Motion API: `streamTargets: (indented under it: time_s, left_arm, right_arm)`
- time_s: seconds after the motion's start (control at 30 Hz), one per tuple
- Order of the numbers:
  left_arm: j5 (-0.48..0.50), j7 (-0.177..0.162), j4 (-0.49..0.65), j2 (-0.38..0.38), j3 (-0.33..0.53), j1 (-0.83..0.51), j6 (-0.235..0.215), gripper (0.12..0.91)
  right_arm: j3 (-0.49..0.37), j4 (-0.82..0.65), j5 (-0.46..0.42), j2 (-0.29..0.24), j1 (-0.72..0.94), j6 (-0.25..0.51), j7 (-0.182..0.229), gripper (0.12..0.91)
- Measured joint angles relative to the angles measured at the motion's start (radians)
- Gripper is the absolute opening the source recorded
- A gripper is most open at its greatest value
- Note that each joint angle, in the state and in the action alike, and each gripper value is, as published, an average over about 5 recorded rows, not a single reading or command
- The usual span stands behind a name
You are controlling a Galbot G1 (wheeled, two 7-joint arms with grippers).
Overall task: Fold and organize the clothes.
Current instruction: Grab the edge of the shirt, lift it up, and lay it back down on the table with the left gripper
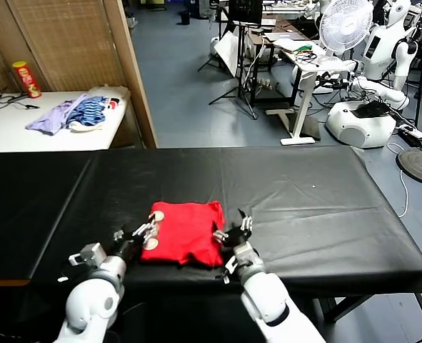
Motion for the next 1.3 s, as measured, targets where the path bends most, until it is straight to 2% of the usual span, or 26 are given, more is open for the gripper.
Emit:
streamTargets:
  time_s: [0.13,0.23,0.33,0.43,0.67,0.77,0.9,1.0,1.13,1.3]
  left_arm:
    - [-0.139,-0.008,0.019,-0.014,-0.022,0.003,0.019,0.798]
    - [-0.229,-0.019,0.023,-0.022,-0.028,0.007,0.029,0.798]
    - [-0.290,-0.028,0.026,-0.028,-0.029,0.008,0.033,0.766]
    - [-0.320,-0.034,0.029,-0.031,-0.029,0.008,0.036,0.642]
    - [-0.289,-0.038,0.033,-0.034,-0.023,0.008,0.034,0.244]
    - [-0.212,-0.035,0.027,-0.034,-0.016,0.007,0.021,0.149]
    - [0.000,0.000,0.009,-0.023,-0.009,0.014,-0.015,0.152]
    - [0.225,0.028,-0.002,-0.004,-0.013,0.020,-0.045,0.146]
    - [0.504,0.057,-0.015,0.039,-0.026,0.024,-0.075,0.146]
    - [0.768,0.068,-0.028,0.134,-0.054,0.026,-0.091,0.146]
  right_arm:
    - [0.054,0.073,0.139,-0.022,-0.021,-0.011,0.006,0.798]
    - [0.088,0.111,0.182,-0.029,-0.036,-0.009,0.008,0.798]
    - [0.112,0.135,0.198,-0.029,-0.049,-0.006,0.008,0.798]
    - [0.127,0.151,0.206,-0.028,-0.056,-0.005,0.008,0.798]
    - [0.157,0.172,0.206,-0.020,-0.068,-0.013,0.018,0.798]
    - [0.171,0.181,0.172,-0.012,-0.081,-0.056,0.052,0.798]
    - [0.198,0.191,0.073,-0.003,-0.106,-0.154,0.088,0.798]
    - [0.215,0.197,0.023,-0.003,-0.129,-0.194,0.084,0.798]
    - [0.224,0.200,-0.001,0.000,-0.144,-0.216,0.081,0.798]
    - [0.226,0.199,-0.009,0.003,-0.152,-0.226,0.079,0.798]
